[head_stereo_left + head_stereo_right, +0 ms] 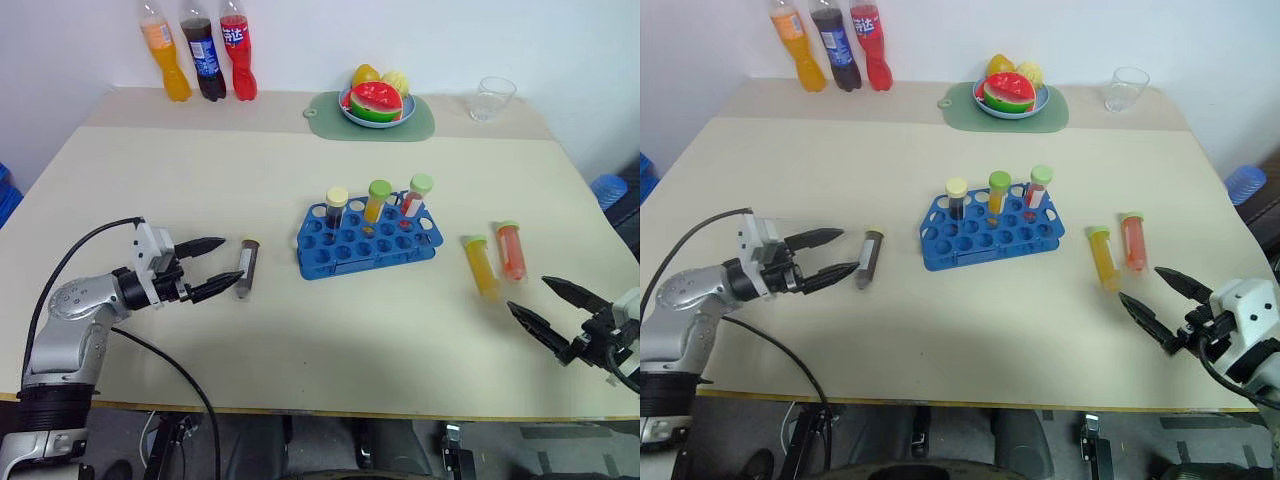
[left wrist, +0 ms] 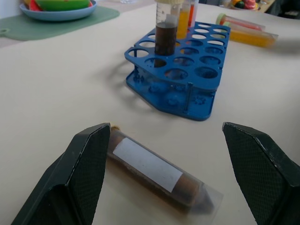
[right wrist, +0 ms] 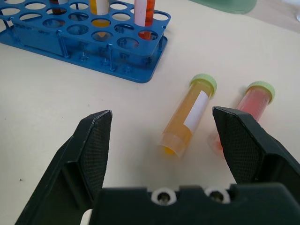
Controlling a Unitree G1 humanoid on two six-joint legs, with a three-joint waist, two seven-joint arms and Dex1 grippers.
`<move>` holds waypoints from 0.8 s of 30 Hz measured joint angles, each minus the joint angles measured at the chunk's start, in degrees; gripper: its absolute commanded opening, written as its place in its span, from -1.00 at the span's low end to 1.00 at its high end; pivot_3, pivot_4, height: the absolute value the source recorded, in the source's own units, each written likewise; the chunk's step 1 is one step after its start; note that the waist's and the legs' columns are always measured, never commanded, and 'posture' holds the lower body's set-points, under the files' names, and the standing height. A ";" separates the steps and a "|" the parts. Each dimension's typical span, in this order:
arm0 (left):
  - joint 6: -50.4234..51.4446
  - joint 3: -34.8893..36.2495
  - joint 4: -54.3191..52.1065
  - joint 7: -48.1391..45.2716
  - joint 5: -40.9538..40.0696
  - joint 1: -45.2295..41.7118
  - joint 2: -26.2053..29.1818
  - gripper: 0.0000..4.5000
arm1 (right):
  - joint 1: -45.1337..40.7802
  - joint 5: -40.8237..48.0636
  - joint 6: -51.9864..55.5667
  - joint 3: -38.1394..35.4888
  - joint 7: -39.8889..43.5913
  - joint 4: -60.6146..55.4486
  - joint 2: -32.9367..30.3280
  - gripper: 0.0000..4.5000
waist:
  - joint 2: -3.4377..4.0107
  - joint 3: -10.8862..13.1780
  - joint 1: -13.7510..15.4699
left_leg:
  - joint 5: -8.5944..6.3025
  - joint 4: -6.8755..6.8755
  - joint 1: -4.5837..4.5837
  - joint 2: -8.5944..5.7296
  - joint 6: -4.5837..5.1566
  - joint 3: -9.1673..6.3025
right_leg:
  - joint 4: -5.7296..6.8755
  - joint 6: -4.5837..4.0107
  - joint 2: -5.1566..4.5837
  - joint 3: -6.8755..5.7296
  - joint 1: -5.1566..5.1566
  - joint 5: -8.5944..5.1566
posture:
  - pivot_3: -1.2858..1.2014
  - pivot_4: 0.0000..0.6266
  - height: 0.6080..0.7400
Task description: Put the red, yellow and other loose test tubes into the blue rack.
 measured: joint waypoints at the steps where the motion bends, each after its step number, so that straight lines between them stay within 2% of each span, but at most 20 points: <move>1: 0.10 0.00 0.00 -0.11 0.00 0.00 0.11 0.75 | -0.03 0.01 0.31 0.00 -0.32 -0.61 0.00 0.69 | 0.00 0.00 0.00 | 0.00 0.00 0.00 0.00 0.00 0.00 | 0.00 0.00 0.00 0.00 0.00 0.00 | 0.03 -0.52 1.00; 15: 3.62 0.30 -1.77 0.14 -1.81 -1.54 0.28 0.75 | -0.16 0.88 4.61 0.01 -3.07 -5.91 0.27 0.69 | 0.00 0.00 0.00 | 0.00 0.00 -0.01 0.00 0.00 0.00 | -0.01 0.00 0.00 0.00 0.00 0.00 | 0.03 -0.52 1.00; 21: 3.87 -0.18 -4.99 2.17 -1.90 -1.96 -2.28 0.75 | -2.33 1.40 5.92 -0.01 -3.81 -5.87 -0.05 0.69 | 0.00 0.00 0.01 | 0.00 0.00 -0.02 -0.01 0.00 0.00 | -0.01 0.00 0.00 0.00 0.00 0.00 | 0.03 -0.52 1.00; 24: 4.63 -1.06 -7.70 3.25 -1.97 -2.57 -4.29 0.75 | -5.69 1.70 8.11 -0.04 -4.06 -4.11 -2.74 0.69 | -0.01 0.00 0.01 | 0.00 0.03 -0.01 -0.04 0.00 0.01 | 0.00 0.00 0.00 0.01 0.02 0.01 | 0.03 -0.52 1.00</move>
